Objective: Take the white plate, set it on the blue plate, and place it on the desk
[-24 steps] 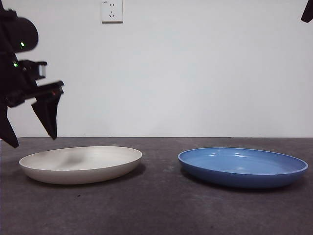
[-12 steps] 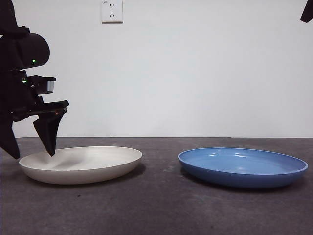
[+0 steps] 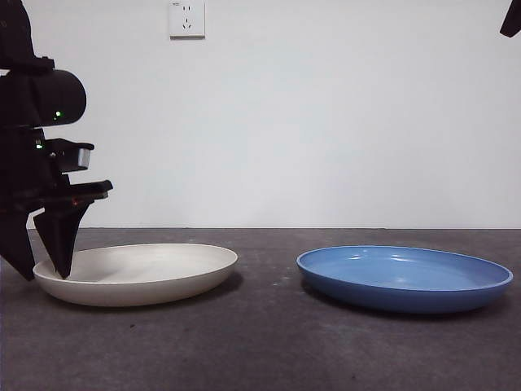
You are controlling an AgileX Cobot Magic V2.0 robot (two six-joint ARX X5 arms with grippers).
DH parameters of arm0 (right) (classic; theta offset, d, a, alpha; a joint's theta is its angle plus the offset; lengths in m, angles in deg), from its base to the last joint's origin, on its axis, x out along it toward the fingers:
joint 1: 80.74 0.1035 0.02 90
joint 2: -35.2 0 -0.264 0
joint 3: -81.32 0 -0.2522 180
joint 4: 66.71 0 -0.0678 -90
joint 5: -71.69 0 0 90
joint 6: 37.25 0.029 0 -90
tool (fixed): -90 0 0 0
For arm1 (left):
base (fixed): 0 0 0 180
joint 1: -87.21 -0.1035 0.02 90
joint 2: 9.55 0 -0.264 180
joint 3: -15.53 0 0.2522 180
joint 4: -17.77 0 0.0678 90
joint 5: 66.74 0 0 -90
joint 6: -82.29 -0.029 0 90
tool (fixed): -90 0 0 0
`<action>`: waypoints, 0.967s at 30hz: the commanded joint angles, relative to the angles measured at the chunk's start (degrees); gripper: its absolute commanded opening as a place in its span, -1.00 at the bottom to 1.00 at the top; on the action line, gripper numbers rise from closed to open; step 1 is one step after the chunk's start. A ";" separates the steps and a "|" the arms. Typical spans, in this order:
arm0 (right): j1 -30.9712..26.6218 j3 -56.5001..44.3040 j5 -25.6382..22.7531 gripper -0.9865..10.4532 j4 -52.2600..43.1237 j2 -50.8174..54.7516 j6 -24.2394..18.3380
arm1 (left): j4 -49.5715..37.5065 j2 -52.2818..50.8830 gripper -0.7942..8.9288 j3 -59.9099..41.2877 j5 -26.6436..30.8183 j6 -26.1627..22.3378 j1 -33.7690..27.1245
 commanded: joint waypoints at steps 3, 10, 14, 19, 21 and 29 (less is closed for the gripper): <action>0.24 1.03 0.02 -0.02 -0.55 -0.37 0.63 | -0.55 1.25 -0.55 1.11 0.22 -0.24 0.55; 0.24 1.03 0.02 -0.02 -0.55 -0.37 0.61 | -0.76 0.70 -0.82 1.14 0.24 0.00 0.57; 0.24 1.03 0.00 -0.02 -0.57 -0.37 0.61 | -1.16 -1.29 -0.82 1.18 0.22 0.22 0.57; 0.24 1.03 0.02 -0.02 -0.55 -0.37 0.61 | -1.27 -5.18 -0.82 1.49 0.04 1.62 1.22; 0.24 1.03 0.02 -0.02 -0.57 -0.37 0.61 | -1.31 -6.75 -0.82 2.03 -1.33 2.80 2.08; 0.24 1.03 0.02 -0.02 -0.52 -0.37 0.63 | -2.93 -8.61 -0.82 6.62 -4.46 7.58 9.03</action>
